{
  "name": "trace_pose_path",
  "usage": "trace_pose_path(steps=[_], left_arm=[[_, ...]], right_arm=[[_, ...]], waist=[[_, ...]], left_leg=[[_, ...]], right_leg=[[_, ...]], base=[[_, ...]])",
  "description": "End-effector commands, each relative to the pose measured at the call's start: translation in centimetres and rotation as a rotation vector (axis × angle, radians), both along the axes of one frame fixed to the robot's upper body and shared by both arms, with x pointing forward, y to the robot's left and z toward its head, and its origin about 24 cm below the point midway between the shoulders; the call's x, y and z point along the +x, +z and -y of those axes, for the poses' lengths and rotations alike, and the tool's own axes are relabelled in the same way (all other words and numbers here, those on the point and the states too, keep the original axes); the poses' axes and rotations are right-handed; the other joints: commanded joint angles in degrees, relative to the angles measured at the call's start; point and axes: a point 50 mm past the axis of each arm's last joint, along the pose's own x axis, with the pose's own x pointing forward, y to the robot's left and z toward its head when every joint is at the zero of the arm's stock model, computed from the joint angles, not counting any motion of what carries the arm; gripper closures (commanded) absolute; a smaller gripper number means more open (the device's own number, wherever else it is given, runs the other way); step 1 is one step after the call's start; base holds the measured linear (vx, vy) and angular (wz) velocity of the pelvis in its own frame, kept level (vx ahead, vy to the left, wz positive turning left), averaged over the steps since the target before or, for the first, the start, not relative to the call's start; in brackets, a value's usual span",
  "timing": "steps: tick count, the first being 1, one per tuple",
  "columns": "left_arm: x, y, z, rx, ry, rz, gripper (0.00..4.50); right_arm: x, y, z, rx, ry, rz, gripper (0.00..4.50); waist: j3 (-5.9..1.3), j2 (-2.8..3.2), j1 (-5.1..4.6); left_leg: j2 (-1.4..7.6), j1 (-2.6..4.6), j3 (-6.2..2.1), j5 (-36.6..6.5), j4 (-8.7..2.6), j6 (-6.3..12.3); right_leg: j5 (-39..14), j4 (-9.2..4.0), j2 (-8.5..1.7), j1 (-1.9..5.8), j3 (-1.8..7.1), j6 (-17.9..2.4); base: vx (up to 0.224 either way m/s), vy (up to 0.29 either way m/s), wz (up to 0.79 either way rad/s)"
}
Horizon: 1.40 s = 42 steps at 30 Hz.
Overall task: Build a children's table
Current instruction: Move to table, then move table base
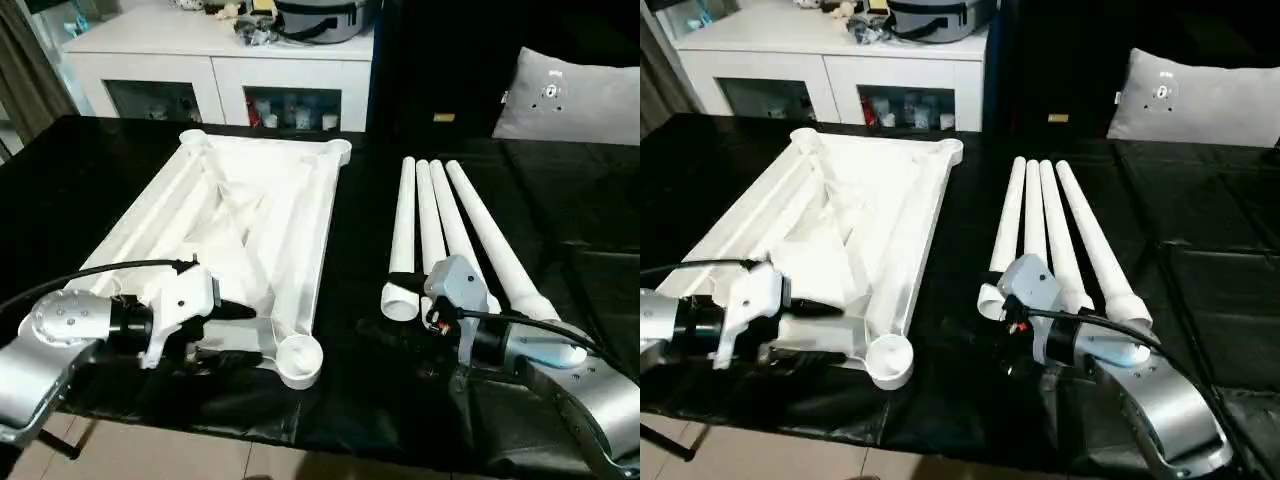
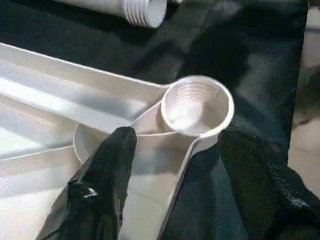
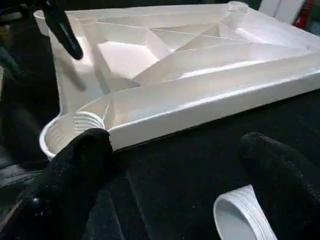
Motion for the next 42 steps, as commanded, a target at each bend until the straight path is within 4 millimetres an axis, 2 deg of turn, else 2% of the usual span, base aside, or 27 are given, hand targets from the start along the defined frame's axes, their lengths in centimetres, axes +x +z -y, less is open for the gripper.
trace_pose_path(steps=[1,3,4,5,7,9,11,14,16,17,23,25,31,33,34,36,38,41,42], left_arm=[[-0.1,-0.2,-0.3,0.080,-0.060,-0.009,1.79],[-0.3,-0.7,-0.5,0.130,-0.092,-0.021,2.11],[-0.3,-0.8,-0.6,0.137,-0.095,-0.020,2.15],[-0.3,-1.0,-0.6,0.141,-0.098,-0.021,2.15],[-0.3,-1.3,-0.7,0.152,-0.111,-0.034,2.24],[-0.3,-1.5,-0.7,0.161,-0.116,-0.037,2.53],[-0.1,-1.7,-0.7,0.163,-0.116,-0.036,2.65],[0.2,-1.9,-0.7,0.148,-0.109,-0.018,2.94],[0.5,-2.0,-0.5,0.124,-0.099,-0.008,3.03],[0.6,-2.0,-0.6,0.122,-0.096,-0.007,3.14],[0.9,-2.4,-1.0,0.141,-0.075,-0.011,3.60],[1.0,-2.7,-1.1,0.157,-0.073,-0.009,3.86],[1.5,-2.8,-0.6,0.105,-0.041,0.000,4.31],[1.7,-2.6,-0.1,0.045,-0.014,0.002,4.40],[1.8,-2.5,0.4,0.021,-0.003,0.018,4.48],[1.9,-2.7,1.2,0.000,0.009,0.027,4.49],[2.1,-2.8,1.6,-0.012,0.018,0.040,4.49],[2.9,-3.1,2.3,0.001,0.041,0.084,4.49],[3.0,-3.1,2.3,0.004,0.041,0.089,4.49]], right_arm=[[-0.5,0.5,-0.7,0.012,0.047,0.005,0.00],[-0.7,0.5,-0.8,0.013,0.049,0.001,0.00],[-0.8,0.4,-0.8,0.014,0.050,-0.001,0.00],[-0.9,0.4,-0.8,0.015,0.051,-0.006,0.00],[-1.1,0.2,-0.9,0.012,0.060,-0.016,0.00],[-1.2,0.1,-0.9,0.008,0.065,-0.021,0.00],[-1.3,0.0,-1.0,0.009,0.067,-0.028,0.00],[-1.3,0.0,-1.3,0.012,0.072,-0.032,0.00],[-1.2,-0.1,-1.3,0.010,0.073,-0.037,0.00],[-1.2,-0.1,-1.3,0.016,0.081,-0.044,0.00],[-1.8,-0.1,-1.1,0.014,0.176,-0.102,0.00],[-1.8,0.1,-1.0,0.013,0.191,-0.110,0.00],[-1.7,0.2,-0.9,0.014,0.208,-0.117,0.00],[-1.5,0.2,-0.7,0.008,0.183,-0.107,0.00],[-1.2,0.1,-0.6,0.004,0.156,-0.099,0.00],[-0.8,0.0,-0.6,0.003,0.126,-0.091,0.00],[-0.6,-0.1,-0.7,0.003,0.106,-0.087,0.00],[-0.2,0.0,-0.9,0.015,0.064,-0.075,0.00],[-0.1,0.0,-0.9,0.017,0.059,-0.074,0.00]], waist=[[-2.40,0.44,-0.02],[-2.90,0.49,-0.10],[-3.01,0.52,-0.05],[-3.24,0.55,-0.08],[-3.38,0.67,0.01],[-3.22,0.68,0.06],[-2.90,0.83,0.03],[-2.49,0.82,-0.04],[-2.48,0.74,-0.03],[-2.52,0.56,-0.06],[-2.67,0.72,0.00],[-2.70,0.56,-0.03],[-2.58,0.74,0.08],[-2.67,0.55,0.12],[-2.72,0.27,0.10],[-2.80,0.17,-0.07],[-2.84,-0.19,-0.55],[-2.89,-0.48,-0.65],[-2.84,-0.41,-0.65]], left_leg=[[5.83,-0.22,-2.23,-12.5,-6.43,0.06],[5.85,-0.47,-2.11,-8.6,-6.16,0.60],[5.82,-0.48,-2.05,-7.3,-6.00,0.85],[5.71,-0.58,-1.89,-4.3,-5.62,1.55],[5.59,-0.66,-1.75,-2.0,-5.33,2.38],[5.72,-0.65,-1.73,-4.0,-5.50,2.54],[5.99,-0.46,-1.81,-8.0,-5.92,1.65],[6.01,-0.29,-1.78,-12.0,-6.24,0.21],[6.03,-0.31,-1.83,-12.8,-6.29,-0.25],[6.10,-0.23,-1.78,-12.8,-6.30,-0.37],[6.13,-0.41,-1.80,-10.7,-6.12,0.54],[6.09,-0.44,-1.73,-9.9,-6.04,0.99],[6.31,-0.23,-1.67,-11.3,-6.17,0.38],[6.35,-0.29,-1.68,-10.8,-6.20,0.09],[6.32,-0.42,-1.67,-10.0,-6.13,0.21],[6.23,-0.69,-1.69,-8.0,-6.03,0.65],[6.03,-0.95,-1.57,-6.6,-5.81,1.52],[6.06,-0.90,-1.35,-4.6,-5.61,2.62],[6.10,-0.92,-1.42,-4.4,-5.66,2.76]], right_leg=[[-12.3,-5.07,-5.79,1.23,3.74,-12.7],[-5.4,-4.33,-5.56,1.47,3.51,-13.3],[-3.3,-4.19,-5.58,1.46,3.45,-13.7],[1.3,-3.85,-5.58,1.57,3.41,-14.4],[5.7,-3.52,-5.48,1.48,3.19,-15.3],[4.1,-3.63,-5.54,1.50,3.12,-15.8],[-0.4,-3.91,-5.55,1.43,3.17,-16.1],[-5.7,-4.37,-5.70,1.29,3.43,-15.8],[-7.9,-4.53,-5.86,1.37,3.59,-15.3],[-8.0,-4.59,-5.81,1.25,3.62,-15.2],[-4.7,-4.30,-5.79,1.39,3.55,-15.6],[-3.9,-4.35,-5.75,1.46,3.58,-15.6],[-6.0,-4.55,-5.94,1.23,3.64,-16.0],[-5.2,-4.33,-5.94,1.29,3.58,-16.1],[-4.4,-4.30,-6.00,1.39,3.59,-16.3],[-2.8,-4.15,-6.04,1.57,3.52,-16.4],[-3.0,-4.29,-6.02,1.68,3.45,-16.2],[-3.1,-4.52,-5.91,1.60,3.45,-15.9],[-3.2,-4.47,-5.91,1.56,3.42,-15.8]], base=[[0.000,0.000,0.00],[0.000,0.000,0.00],[0.000,0.000,0.00],[0.000,0.000,0.00],[0.000,0.000,0.00],[0.000,0.000,0.00],[0.000,0.000,0.00],[0.000,0.000,0.00],[0.000,0.000,0.00],[0.000,0.000,0.00],[0.000,0.000,0.00],[0.000,0.000,0.00],[0.000,0.000,0.00],[0.000,0.000,0.00],[0.000,0.000,0.00],[0.000,0.000,0.00],[0.000,0.000,0.00],[0.000,0.000,0.00],[0.000,0.000,0.00]])
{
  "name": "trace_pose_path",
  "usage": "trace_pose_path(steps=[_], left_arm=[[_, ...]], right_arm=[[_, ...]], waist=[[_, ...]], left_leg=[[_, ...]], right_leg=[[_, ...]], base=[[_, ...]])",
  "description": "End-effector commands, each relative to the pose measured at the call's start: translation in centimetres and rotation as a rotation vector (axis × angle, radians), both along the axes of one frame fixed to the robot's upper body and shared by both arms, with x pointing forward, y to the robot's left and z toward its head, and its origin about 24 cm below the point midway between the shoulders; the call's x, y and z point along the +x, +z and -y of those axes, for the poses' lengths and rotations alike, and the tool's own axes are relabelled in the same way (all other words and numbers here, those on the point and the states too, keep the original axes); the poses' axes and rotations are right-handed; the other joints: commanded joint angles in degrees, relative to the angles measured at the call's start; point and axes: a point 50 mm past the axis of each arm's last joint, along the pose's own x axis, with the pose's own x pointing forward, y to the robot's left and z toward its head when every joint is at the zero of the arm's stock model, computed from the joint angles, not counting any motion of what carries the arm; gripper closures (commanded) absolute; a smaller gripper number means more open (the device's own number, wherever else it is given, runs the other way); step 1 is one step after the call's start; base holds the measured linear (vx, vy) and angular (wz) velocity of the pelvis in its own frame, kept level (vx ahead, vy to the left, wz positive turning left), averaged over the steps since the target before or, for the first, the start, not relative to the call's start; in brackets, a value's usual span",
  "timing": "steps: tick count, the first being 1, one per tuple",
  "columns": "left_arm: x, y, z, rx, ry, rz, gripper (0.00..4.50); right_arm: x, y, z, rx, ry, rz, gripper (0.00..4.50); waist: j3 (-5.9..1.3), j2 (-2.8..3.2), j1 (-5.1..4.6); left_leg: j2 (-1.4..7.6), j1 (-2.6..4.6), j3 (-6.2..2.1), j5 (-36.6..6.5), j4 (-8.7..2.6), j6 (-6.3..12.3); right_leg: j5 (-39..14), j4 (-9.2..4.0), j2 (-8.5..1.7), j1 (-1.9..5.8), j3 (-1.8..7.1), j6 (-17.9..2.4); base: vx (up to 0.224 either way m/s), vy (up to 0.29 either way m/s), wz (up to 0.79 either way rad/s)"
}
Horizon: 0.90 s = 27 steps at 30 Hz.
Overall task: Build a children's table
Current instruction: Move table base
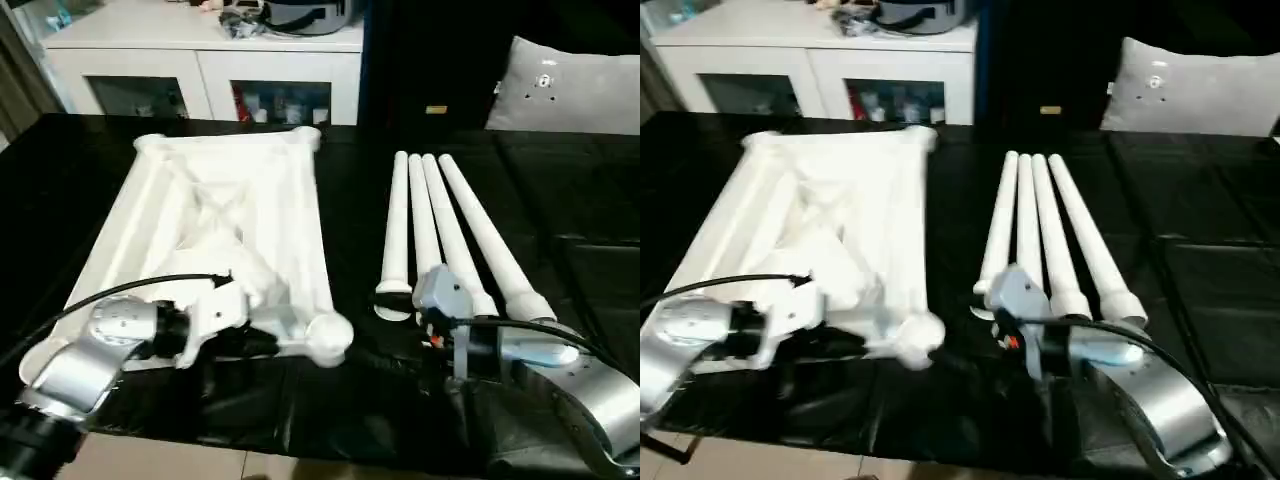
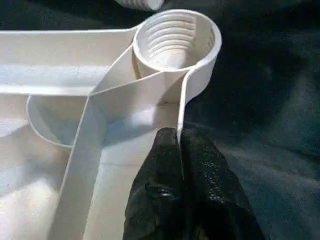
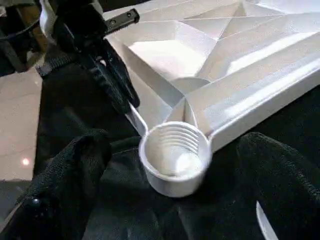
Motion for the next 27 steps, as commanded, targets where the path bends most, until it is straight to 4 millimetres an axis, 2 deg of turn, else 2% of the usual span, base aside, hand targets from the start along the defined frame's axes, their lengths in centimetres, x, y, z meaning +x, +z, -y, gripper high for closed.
trace_pose_path(steps=[1,2,3,5,7,10,11,12,13,14,16,17,18,19,20,21,22,23,25,26,27], left_arm=[[1.1,0.5,-0.4,0.028,0.046,0.080,4.49],[1.2,0.5,-0.4,0.031,0.048,0.086,4.49],[1.5,0.5,-0.2,0.025,0.050,0.093,4.49],[1.7,0.5,-0.1,0.016,0.049,0.092,4.49],[1.7,0.7,-0.2,-0.001,0.031,0.094,4.05],[1.5,1.1,-0.4,-0.010,0.020,0.076,3.87],[1.4,1.3,-0.5,-0.020,0.023,0.078,3.81],[1.3,1.5,-0.6,-0.028,0.026,0.079,3.81],[1.3,1.5,-0.6,-0.030,0.026,0.080,3.62],[1.2,1.8,-0.7,-0.048,0.035,0.075,3.53],[1.2,2.2,-0.7,-0.077,0.056,0.079,3.47],[1.2,2.8,-0.7,-0.107,0.084,0.082,3.35],[1.1,3.2,-0.7,-0.127,0.102,0.084,3.21],[1.1,3.5,-0.7,-0.141,0.114,0.087,3.21],[1.1,3.6,-0.7,-0.146,0.129,0.085,3.04],[1.1,3.7,-0.6,-0.150,0.141,0.083,3.04],[1.1,4.2,-0.5,-0.167,0.160,0.080,2.99],[1.1,4.4,-0.4,-0.177,0.170,0.078,2.88],[0.9,4.7,-0.2,-0.185,0.173,0.073,2.71],[0.9,4.7,-0.2,-0.185,0.173,0.073,2.61],[0.4,5.0,0.4,-0.199,0.163,0.056,2.61]], right_arm=[[0.8,0.4,0.2,-0.006,-0.058,0.027,0.00],[0.9,0.5,0.2,-0.004,-0.070,0.028,0.00],[1.7,0.7,0.0,0.040,-0.125,0.031,0.00],[2.2,1.0,-0.2,0.092,-0.161,0.028,0.00],[3.1,1.7,-0.7,0.134,-0.218,0.057,0.00],[5.1,1.9,-0.6,0.070,-0.381,0.117,0.00],[6.0,2.1,-0.6,0.039,-0.453,0.154,0.00],[6.6,2.1,-0.5,0.000,-0.511,0.167,0.00],[6.7,2.1,-0.5,-0.007,-0.522,0.169,0.00],[7.3,1.8,-0.6,-0.075,-0.556,0.125,0.00],[8.0,1.7,-0.9,-0.103,-0.583,0.068,0.00],[8.8,1.8,-1.4,-0.113,-0.607,0.005,0.00],[9.3,1.9,-1.8,-0.113,-0.622,-0.034,0.00],[9.8,2.0,-2.1,-0.115,-0.642,-0.058,0.00],[10.0,2.0,-2.1,-0.128,-0.656,-0.070,0.00],[10.2,1.9,-2.2,-0.137,-0.667,-0.080,0.00],[10.7,1.8,-2.3,-0.177,-0.687,-0.099,0.00],[10.9,1.8,-2.4,-0.204,-0.701,-0.109,0.00],[11.2,1.7,-2.4,-0.208,-0.718,-0.124,0.00],[11.2,1.7,-2.4,-0.208,-0.718,-0.124,0.00],[11.4,1.3,-2.6,-0.218,-0.740,-0.139,0.00]], waist=[[-2.85,-0.47,0.37],[-2.86,-0.43,0.30],[-2.86,-1.15,0.12],[-2.87,-0.75,0.21],[-2.97,-0.78,0.09],[-3.17,-0.67,0.06],[-3.16,-0.38,0.05],[-3.22,-0.47,-0.02],[-3.26,-0.44,0.02],[-3.27,0.04,0.16],[-3.31,-0.14,0.12],[-3.26,-0.16,0.08],[-3.36,-0.07,-0.11],[-3.22,-0.18,-0.35],[-3.30,-0.26,-0.29],[-3.23,-0.76,-0.21],[-3.33,-0.78,-0.21],[-3.35,-0.59,0.01],[-3.26,-0.60,0.30],[-3.38,-0.81,0.33],[-3.41,-1.17,0.40]], left_leg=[[5.62,-0.24,-1.92,-4.3,-5.48,2.90],[5.59,-0.22,-1.92,-4.5,-5.50,2.72],[5.68,-0.27,-1.84,-4.4,-5.54,2.69],[5.65,0.06,-1.79,-4.8,-5.58,2.06],[5.63,-0.02,-1.78,-4.1,-5.62,1.73],[5.52,0.19,-1.65,-1.5,-5.47,1.12],[5.42,0.25,-1.57,-1.2,-5.52,0.25],[5.28,0.26,-1.54,-1.4,-5.51,-0.05],[5.19,0.18,-1.45,-1.0,-5.41,-0.65],[5.17,0.31,-1.42,-1.1,-5.34,-0.79],[5.14,0.34,-1.40,-1.1,-5.33,-0.95],[5.03,0.05,-1.54,-1.2,-5.47,-1.12],[5.09,0.35,-1.51,-1.6,-5.34,-1.59],[4.98,-0.09,-1.65,-2.4,-5.50,-1.98],[5.03,0.06,-1.39,-2.3,-5.31,-2.17],[5.08,0.00,-1.18,-1.8,-5.35,-2.04],[4.97,0.06,-1.14,-0.6,-5.27,-2.03],[4.99,0.12,-0.94,0.0,-5.20,-1.95],[5.03,0.06,-0.83,0.1,-5.26,-1.72],[5.04,-0.13,-0.94,0.8,-5.34,-1.74],[5.17,-0.17,-0.87,1.6,-5.32,-1.59]], right_leg=[[-3.3,-4.45,-5.98,2.38,3.48,-15.5],[-3.5,-4.48,-5.94,2.37,3.46,-15.4],[-3.5,-4.49,-5.96,2.46,3.47,-15.3],[-5.3,-4.49,-6.01,2.11,3.45,-15.2],[-3.3,-4.19,-5.94,2.06,3.47,-15.5],[1.6,-3.67,-5.81,1.93,3.36,-16.0],[2.0,-3.62,-5.69,1.74,3.29,-16.0],[2.1,-3.56,-5.59,1.75,3.25,-16.1],[3.6,-3.44,-5.57,1.98,3.30,-16.1],[4.0,-3.41,-5.58,1.98,3.33,-16.1],[4.8,-3.30,-5.51,2.11,3.32,-16.2],[4.6,-3.27,-5.50,2.34,3.25,-16.3],[4.4,-3.17,-5.55,2.17,3.28,-16.7],[2.8,-3.24,-5.58,2.39,3.25,-16.9],[2.9,-3.27,-5.60,2.24,3.42,-16.9],[3.3,-3.38,-5.53,2.28,3.47,-16.6],[3.8,-3.04,-5.51,2.23,3.43,-17.0],[4.0,-3.25,-5.46,2.15,3.38,-16.6],[4.5,-3.26,-5.31,2.08,3.42,-16.0],[5.5,-2.98,-5.36,2.32,3.34,-16.0],[6.4,-2.90,-5.44,2.23,3.33,-16.0]], base=[[0.000,0.000,0.00],[0.000,0.000,0.00],[0.000,0.000,0.00],[0.000,0.000,0.00],[0.000,0.000,0.00],[0.000,0.000,0.00],[0.000,0.000,0.00],[0.000,0.000,0.00],[0.000,0.000,0.00],[0.000,0.000,0.00],[0.000,0.000,0.00],[0.000,0.000,0.00],[0.000,0.000,0.00],[0.000,0.000,0.00],[0.000,0.000,0.00],[0.000,0.000,0.00],[0.000,0.000,0.00],[0.000,0.000,0.00],[0.000,0.000,0.00],[0.000,0.000,0.00],[0.000,0.000,0.00]])
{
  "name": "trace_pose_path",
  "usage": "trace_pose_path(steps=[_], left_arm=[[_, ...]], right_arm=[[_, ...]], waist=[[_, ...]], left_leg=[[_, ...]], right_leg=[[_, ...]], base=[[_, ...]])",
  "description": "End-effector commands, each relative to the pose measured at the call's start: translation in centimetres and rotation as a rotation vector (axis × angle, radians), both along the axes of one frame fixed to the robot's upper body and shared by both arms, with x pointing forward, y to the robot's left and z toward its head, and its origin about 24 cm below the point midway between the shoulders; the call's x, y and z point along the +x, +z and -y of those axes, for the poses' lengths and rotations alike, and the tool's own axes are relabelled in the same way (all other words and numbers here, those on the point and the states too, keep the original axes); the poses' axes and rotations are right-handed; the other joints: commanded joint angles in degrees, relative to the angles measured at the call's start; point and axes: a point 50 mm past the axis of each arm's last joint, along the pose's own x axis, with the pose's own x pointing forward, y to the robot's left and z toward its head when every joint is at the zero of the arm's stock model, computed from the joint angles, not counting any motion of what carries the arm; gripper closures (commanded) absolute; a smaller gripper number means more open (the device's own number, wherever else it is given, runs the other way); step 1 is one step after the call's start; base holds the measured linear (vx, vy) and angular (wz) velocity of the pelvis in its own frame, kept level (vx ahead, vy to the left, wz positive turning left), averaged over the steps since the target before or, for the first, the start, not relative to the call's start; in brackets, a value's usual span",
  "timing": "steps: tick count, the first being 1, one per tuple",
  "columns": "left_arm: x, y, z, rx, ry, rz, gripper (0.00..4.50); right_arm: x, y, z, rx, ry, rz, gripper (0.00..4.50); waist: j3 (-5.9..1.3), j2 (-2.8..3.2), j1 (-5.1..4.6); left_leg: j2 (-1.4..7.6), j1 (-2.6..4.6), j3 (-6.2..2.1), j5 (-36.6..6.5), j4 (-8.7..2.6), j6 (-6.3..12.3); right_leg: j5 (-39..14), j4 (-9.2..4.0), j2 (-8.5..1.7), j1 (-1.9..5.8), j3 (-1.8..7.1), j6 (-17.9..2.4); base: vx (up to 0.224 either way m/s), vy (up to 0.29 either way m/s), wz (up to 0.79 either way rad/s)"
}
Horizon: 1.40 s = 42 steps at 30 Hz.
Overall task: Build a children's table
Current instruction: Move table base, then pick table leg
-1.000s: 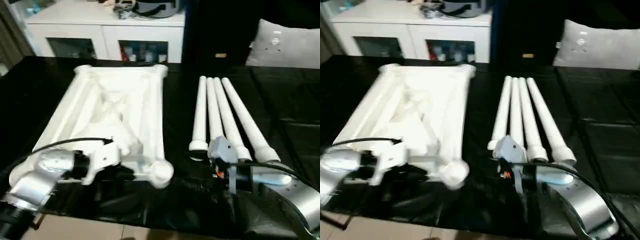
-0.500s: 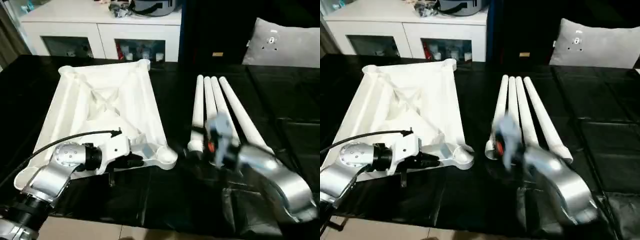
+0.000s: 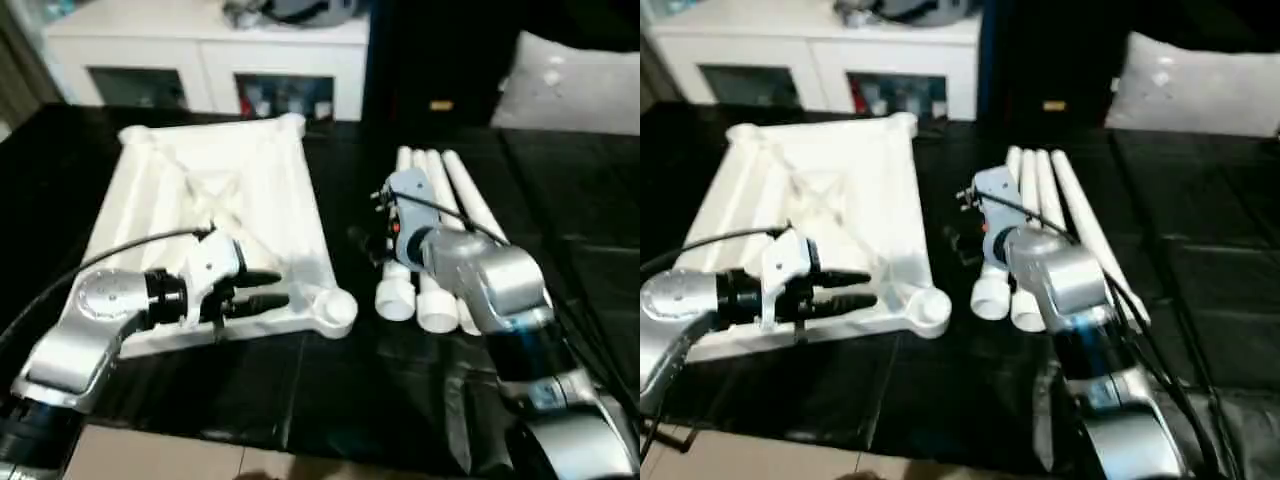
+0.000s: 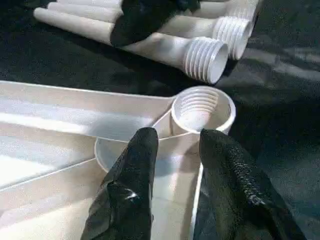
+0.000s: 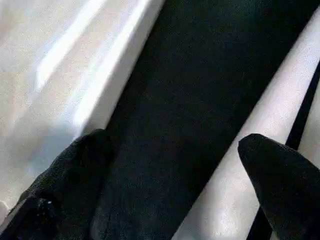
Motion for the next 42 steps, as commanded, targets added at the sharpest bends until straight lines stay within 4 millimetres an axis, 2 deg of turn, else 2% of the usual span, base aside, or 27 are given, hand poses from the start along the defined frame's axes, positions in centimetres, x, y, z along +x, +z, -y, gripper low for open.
trace_pose_path(steps=[1,5,8,13,18,20,23,25,29,30,31,34,35,38,40,42], left_arm=[[-0.5,0.5,0.4,-0.016,-0.004,-0.003,2.52],[-0.9,0.8,0.8,-0.018,-0.005,-0.023,2.20],[-1.1,1.0,1.0,-0.016,0.007,-0.021,2.16],[-1.2,0.8,1.1,0.001,0.044,-0.082,2.16],[-1.5,0.5,1.2,0.017,0.049,-0.123,2.16],[-1.5,0.6,1.2,0.020,0.044,-0.121,1.82],[-1.6,0.6,1.3,0.025,0.043,-0.120,1.78],[-1.6,0.6,1.4,0.025,0.045,-0.125,1.41],[-1.3,0.6,1.6,0.034,0.044,-0.120,1.32],[-1.3,0.6,1.6,0.033,0.042,-0.122,1.16],[-1.2,0.6,1.6,0.031,0.042,-0.124,0.94],[-1.1,0.7,1.7,0.031,0.038,-0.120,0.85],[-1.0,0.8,1.8,0.031,0.037,-0.117,0.56],[-1.0,1.0,2.1,0.031,0.034,-0.108,0.46],[-1.0,1.2,2.3,0.028,0.032,-0.105,0.15],[-1.0,1.2,2.3,0.027,0.031,-0.104,0.08]], right_arm=[[0.3,-0.2,0.2,-0.014,-0.039,-0.014,0.00],[0.7,-0.4,0.4,-0.027,-0.094,-0.024,0.00],[1.0,-0.2,0.5,-0.048,-0.134,-0.013,0.00],[1.0,-0.4,0.6,-0.042,-0.161,-0.042,0.00],[0.8,-1.3,0.3,-0.006,-0.149,-0.105,0.00],[0.8,-1.5,0.3,-0.022,-0.155,-0.112,0.00],[0.6,-2.0,0.4,-0.030,-0.165,-0.133,0.00],[0.5,-2.2,0.5,-0.036,-0.167,-0.139,0.00],[0.3,-2.6,0.3,-0.008,-0.158,-0.181,0.00],[0.2,-2.7,0.2,0.000,-0.157,-0.189,0.00],[0.2,-2.7,0.2,0.001,-0.155,-0.193,0.00],[0.0,-2.9,0.4,0.038,-0.162,-0.221,0.00],[-0.1,-3.0,0.4,0.050,-0.158,-0.230,0.36],[-0.2,-3.2,0.4,0.062,-0.145,-0.248,0.42],[-0.2,-3.3,0.3,0.074,-0.143,-0.259,0.80],[-0.2,-3.3,0.3,0.078,-0.141,-0.264,0.83]], waist=[[-3.61,-0.16,0.12],[-3.40,-0.33,0.12],[-3.34,-0.31,0.18],[-3.34,-0.31,0.16],[-3.45,-0.45,0.10],[-3.44,-0.38,0.14],[-3.37,-0.42,0.13],[-3.39,-0.40,0.07],[-3.41,-0.18,-0.01],[-3.44,-0.27,-0.04],[-3.44,-0.11,-0.04],[-3.53,-0.12,-0.08],[-3.58,-0.18,-0.09],[-3.57,-0.39,-0.02],[-3.53,-0.62,-0.04],[-3.56,-0.55,0.01]], left_leg=[[5.02,0.28,-1.19,0.7,-4.93,-0.79],[4.92,0.30,-1.00,-0.2,-5.02,-1.16],[4.94,0.38,-0.77,-1.1,-5.09,-1.75],[4.97,0.40,-0.49,-1.1,-5.07,-2.40],[4.91,0.37,-0.42,0.2,-4.94,-1.93],[4.94,0.40,-0.46,0.3,-4.98,-2.03],[4.96,0.42,-0.40,-0.3,-5.01,-2.17],[4.96,0.40,-0.40,-0.2,-4.99,-2.26],[4.90,0.40,-0.45,-0.4,-4.97,-2.42],[4.90,0.40,-0.44,-0.1,-4.95,-2.35],[4.88,0.39,-0.45,-0.2,-4.95,-2.38],[4.88,0.41,-0.46,0.1,-4.90,-2.51],[4.83,0.42,-0.43,0.4,-4.84,-2.46],[4.86,0.34,-0.40,0.9,-4.79,-1.96],[4.93,0.37,-0.33,1.1,-4.79,-1.70],[4.96,0.39,-0.38,1.2,-4.79,-1.54]], right_leg=[[6.5,-3.11,-5.46,3.17,3.36,-16.0],[4.7,-3.34,-5.33,3.09,3.34,-15.5],[2.6,-3.53,-5.25,2.96,3.38,-15.0],[3.1,-3.46,-5.09,2.90,3.37,-14.4],[4.8,-3.36,-5.02,2.96,3.35,-14.7],[4.7,-3.32,-4.95,2.92,3.24,-14.6],[3.9,-3.43,-5.05,2.93,3.31,-14.5],[3.9,-3.41,-5.04,2.96,3.32,-14.5],[4.0,-3.40,-4.97,2.98,3.31,-14.4],[4.4,-3.38,-4.95,3.00,3.30,-14.4],[4.5,-3.38,-4.98,3.00,3.30,-14.5],[5.4,-3.30,-4.92,3.07,3.27,-14.7],[5.9,-3.31,-4.95,3.09,3.28,-14.9],[6.2,-3.28,-5.02,3.18,3.26,-15.1],[5.5,-3.34,-5.03,3.12,3.27,-15.1],[5.5,-3.26,-5.06,3.18,3.26,-15.2]], base=[[0.000,0.000,0.00],[0.000,0.000,0.00],[0.000,0.000,0.00],[0.000,0.000,0.00],[0.000,0.000,0.00],[0.000,0.000,0.00],[0.000,0.000,0.00],[0.000,0.000,0.00],[0.000,0.000,0.00],[0.000,0.000,0.00],[0.000,0.000,0.00],[0.000,0.000,0.00],[0.000,0.000,0.00],[0.000,0.000,0.00],[0.000,0.000,0.00],[0.000,0.000,0.00]])
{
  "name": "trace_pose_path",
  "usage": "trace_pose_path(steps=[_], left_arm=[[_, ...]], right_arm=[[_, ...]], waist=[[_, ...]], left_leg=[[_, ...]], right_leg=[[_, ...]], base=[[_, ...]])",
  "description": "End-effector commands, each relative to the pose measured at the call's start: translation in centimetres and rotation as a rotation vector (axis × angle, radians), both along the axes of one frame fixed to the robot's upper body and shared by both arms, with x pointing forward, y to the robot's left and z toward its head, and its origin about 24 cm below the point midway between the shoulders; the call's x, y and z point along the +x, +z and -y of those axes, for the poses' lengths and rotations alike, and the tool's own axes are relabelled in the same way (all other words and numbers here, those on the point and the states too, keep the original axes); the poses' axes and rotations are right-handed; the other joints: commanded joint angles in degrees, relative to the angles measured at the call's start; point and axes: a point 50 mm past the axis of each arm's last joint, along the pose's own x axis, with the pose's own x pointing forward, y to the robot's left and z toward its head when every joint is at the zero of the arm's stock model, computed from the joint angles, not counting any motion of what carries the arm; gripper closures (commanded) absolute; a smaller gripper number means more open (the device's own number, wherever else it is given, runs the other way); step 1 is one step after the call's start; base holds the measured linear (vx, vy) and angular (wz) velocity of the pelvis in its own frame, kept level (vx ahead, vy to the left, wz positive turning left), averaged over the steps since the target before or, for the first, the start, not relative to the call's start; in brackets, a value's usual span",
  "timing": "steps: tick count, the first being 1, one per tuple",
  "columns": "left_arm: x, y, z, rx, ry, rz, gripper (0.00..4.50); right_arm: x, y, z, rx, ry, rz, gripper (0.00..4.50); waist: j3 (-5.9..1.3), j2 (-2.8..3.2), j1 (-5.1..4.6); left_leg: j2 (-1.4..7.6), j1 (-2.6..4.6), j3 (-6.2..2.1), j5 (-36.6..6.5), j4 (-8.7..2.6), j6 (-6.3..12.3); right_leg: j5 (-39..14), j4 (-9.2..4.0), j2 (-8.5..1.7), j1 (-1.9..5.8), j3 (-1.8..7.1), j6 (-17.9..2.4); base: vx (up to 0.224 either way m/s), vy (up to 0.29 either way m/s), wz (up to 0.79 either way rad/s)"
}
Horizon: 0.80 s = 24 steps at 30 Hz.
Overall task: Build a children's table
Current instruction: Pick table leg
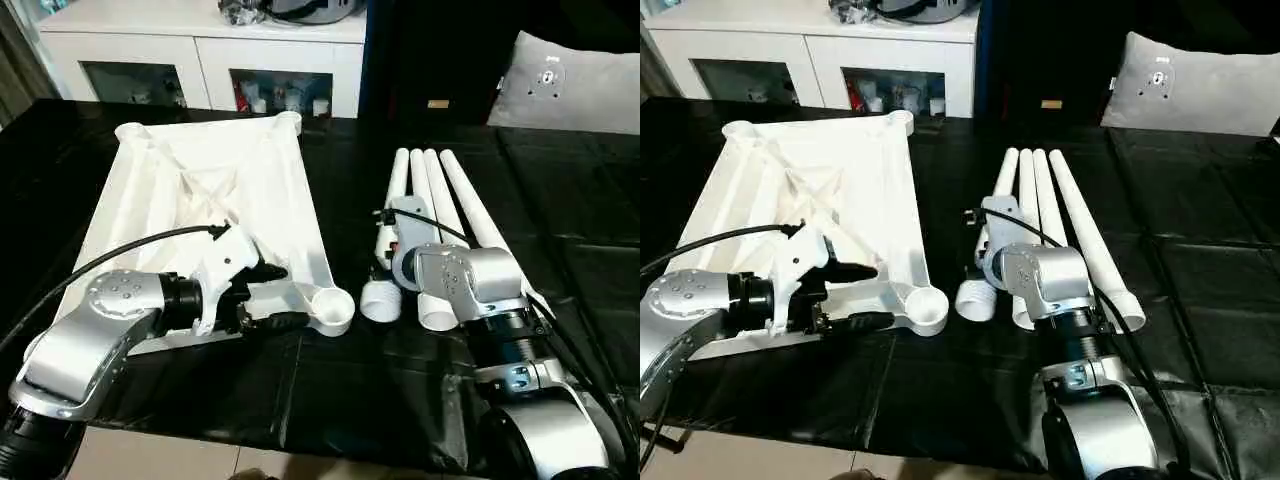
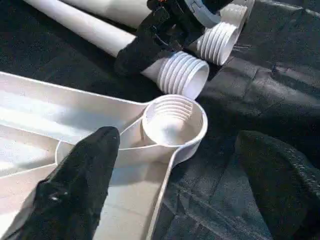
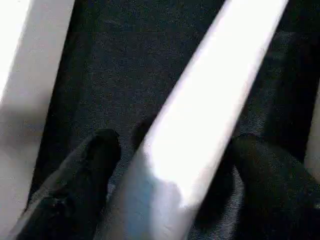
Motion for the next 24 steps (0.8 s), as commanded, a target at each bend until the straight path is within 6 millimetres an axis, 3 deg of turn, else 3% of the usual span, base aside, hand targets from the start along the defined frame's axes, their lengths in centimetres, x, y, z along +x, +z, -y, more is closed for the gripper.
trace_pose_path(steps=[1,4,6,7,9,17,24], left_arm=[[0.0,0.5,0.4,0.008,-0.010,0.021,0.03],[0.0,0.6,0.5,0.012,-0.005,0.031,0.00],[0.1,0.6,0.5,0.013,-0.002,0.039,0.00],[0.1,0.7,0.6,0.010,0.000,0.048,0.00],[0.1,0.7,0.7,0.001,0.002,0.052,0.00],[-0.1,0.6,0.8,0.014,-0.001,0.055,0.00],[-0.1,0.6,0.9,0.021,0.004,0.068,0.00]], right_arm=[[-0.3,-0.5,0.1,0.035,0.004,-0.037,0.90],[-0.3,-0.8,0.3,0.039,0.003,-0.047,1.23],[-0.4,-0.9,0.5,0.047,-0.001,-0.055,1.35],[-0.3,-1.0,0.6,0.055,-0.007,-0.058,1.47],[-0.3,-1.0,0.7,0.063,-0.014,-0.058,1.65],[-0.3,-0.9,0.7,0.091,-0.010,-0.044,2.18],[-0.1,0.1,0.4,0.241,-0.041,0.051,2.55]], waist=[[-3.84,0.07,0.19],[-3.76,-0.03,0.17],[-3.79,-0.56,0.14],[-3.78,-0.31,0.20],[-3.79,-0.54,0.17],[-3.68,-0.48,0.20],[-3.71,-0.55,0.22]], left_leg=[[4.44,0.39,-1.12,1.2,-4.76,-1.29],[4.44,0.34,-1.08,0.9,-4.77,-1.21],[4.48,0.27,-1.03,1.4,-4.77,-0.94],[4.51,0.35,-1.06,1.7,-4.76,-0.84],[4.48,0.41,-0.96,1.8,-4.73,-0.76],[4.53,0.44,-1.01,-0.3,-4.90,-1.49],[4.55,0.41,-1.03,-0.2,-4.96,-1.55]], right_leg=[[5.5,-3.29,-5.11,3.20,3.27,-15.0],[4.6,-3.36,-5.14,3.19,3.28,-15.1],[4.7,-3.39,-5.19,3.31,3.31,-15.1],[4.7,-3.32,-5.17,3.17,3.26,-15.1],[5.0,-3.34,-5.15,3.15,3.30,-15.2],[2.3,-3.55,-5.14,3.08,3.27,-14.7],[2.4,-3.58,-5.17,3.03,3.26,-14.3]], base=[[0.000,0.000,0.00],[0.000,0.000,0.00],[0.000,0.000,0.00],[0.000,0.000,0.00],[0.000,0.000,0.00],[0.000,0.000,0.00],[0.000,0.000,0.00]])
